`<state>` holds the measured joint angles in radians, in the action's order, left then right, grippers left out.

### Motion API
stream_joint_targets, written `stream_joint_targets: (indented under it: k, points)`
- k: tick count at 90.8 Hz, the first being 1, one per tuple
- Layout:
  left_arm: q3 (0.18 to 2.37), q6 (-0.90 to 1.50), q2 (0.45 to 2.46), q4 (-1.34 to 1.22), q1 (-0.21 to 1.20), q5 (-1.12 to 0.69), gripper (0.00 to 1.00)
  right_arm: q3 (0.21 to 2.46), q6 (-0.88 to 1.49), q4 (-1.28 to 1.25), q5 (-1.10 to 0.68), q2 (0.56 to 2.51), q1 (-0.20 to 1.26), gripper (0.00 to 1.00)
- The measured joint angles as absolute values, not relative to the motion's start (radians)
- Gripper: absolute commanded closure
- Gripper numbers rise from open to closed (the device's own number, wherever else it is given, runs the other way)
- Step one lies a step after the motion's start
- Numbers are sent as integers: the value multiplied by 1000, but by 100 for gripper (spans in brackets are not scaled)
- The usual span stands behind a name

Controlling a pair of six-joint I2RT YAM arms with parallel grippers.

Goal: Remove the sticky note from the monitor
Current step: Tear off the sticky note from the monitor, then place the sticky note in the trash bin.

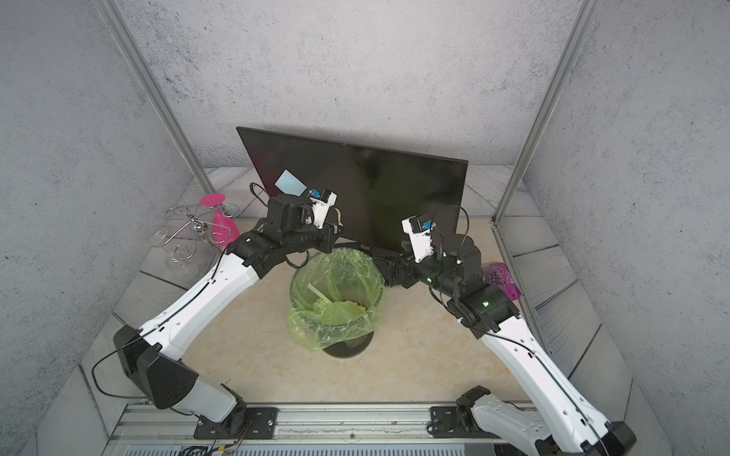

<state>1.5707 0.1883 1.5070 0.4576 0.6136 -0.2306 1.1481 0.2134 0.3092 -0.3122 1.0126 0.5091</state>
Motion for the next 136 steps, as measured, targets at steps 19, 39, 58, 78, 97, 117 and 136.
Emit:
stream_joint_targets:
  k: [19,39,58,78,97,117,136]
  points:
    - [1454,172,1382,569,701,-224,91,1148,208,310,-307,1013,509,1]
    - [1402,168,1327,634,734,-238,51,1148,205,314,-303,1013,509,1]
    - [1431,156,1322,655,725,-264,24,1148,194,333,-282,1007,509,1]
    - [1534,127,1322,686,686,-290,17,1148,184,340,-270,992,509,1]
    - [1557,136,1320,700,637,-381,18,1148,181,340,-260,992,509,1]
    - [1523,157,1321,699,664,-451,16,1148,179,340,-252,991,509,1]
    - [1464,138,1319,700,694,-419,15,1148,179,340,-253,991,509,1]
